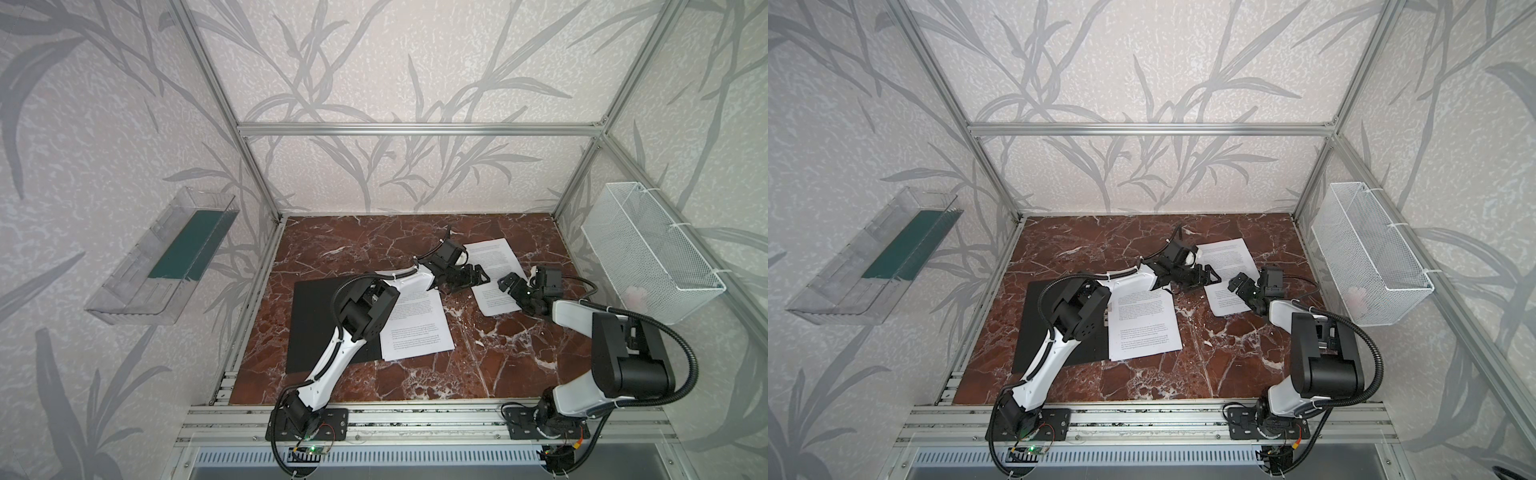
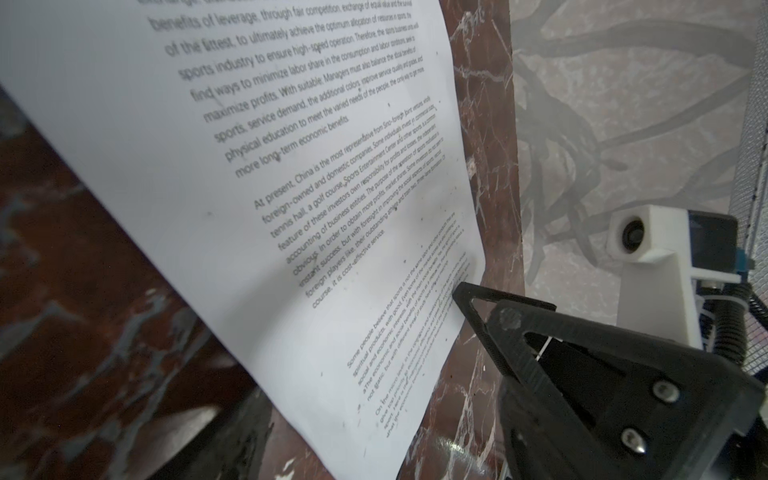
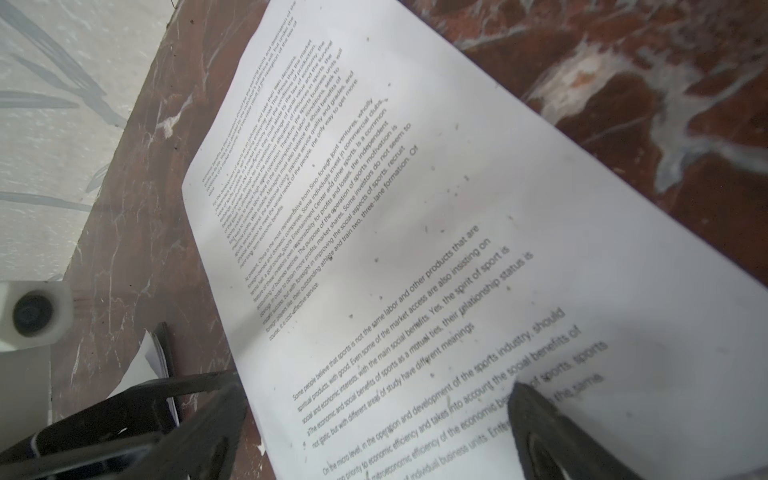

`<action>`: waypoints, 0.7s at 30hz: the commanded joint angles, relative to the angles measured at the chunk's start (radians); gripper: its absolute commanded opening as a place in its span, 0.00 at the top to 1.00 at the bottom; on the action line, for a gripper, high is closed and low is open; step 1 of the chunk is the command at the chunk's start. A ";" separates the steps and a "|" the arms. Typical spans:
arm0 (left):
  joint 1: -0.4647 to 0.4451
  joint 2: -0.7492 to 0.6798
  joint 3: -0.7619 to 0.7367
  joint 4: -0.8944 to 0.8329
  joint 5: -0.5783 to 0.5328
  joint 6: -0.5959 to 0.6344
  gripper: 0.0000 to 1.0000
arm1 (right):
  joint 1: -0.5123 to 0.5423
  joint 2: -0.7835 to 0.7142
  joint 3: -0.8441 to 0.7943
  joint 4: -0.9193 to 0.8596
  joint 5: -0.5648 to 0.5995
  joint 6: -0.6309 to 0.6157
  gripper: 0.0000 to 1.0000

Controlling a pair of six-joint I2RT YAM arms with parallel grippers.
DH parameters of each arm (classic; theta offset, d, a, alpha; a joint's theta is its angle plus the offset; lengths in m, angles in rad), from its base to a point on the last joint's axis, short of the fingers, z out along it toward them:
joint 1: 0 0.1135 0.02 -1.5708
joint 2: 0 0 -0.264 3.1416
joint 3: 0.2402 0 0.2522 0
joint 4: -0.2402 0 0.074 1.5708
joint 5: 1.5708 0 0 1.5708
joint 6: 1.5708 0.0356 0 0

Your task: Put the files into the folder

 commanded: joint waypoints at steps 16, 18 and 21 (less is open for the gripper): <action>0.003 0.015 -0.111 0.289 -0.035 -0.126 0.68 | -0.020 -0.051 -0.039 -0.018 -0.089 0.045 0.01; 0.001 -0.019 -0.113 0.279 -0.034 -0.092 0.79 | -0.025 -0.117 -0.039 -0.057 -0.072 0.049 0.01; -0.006 -0.101 -0.109 0.206 -0.030 -0.017 0.96 | -0.028 -0.225 -0.042 -0.086 -0.069 0.045 0.01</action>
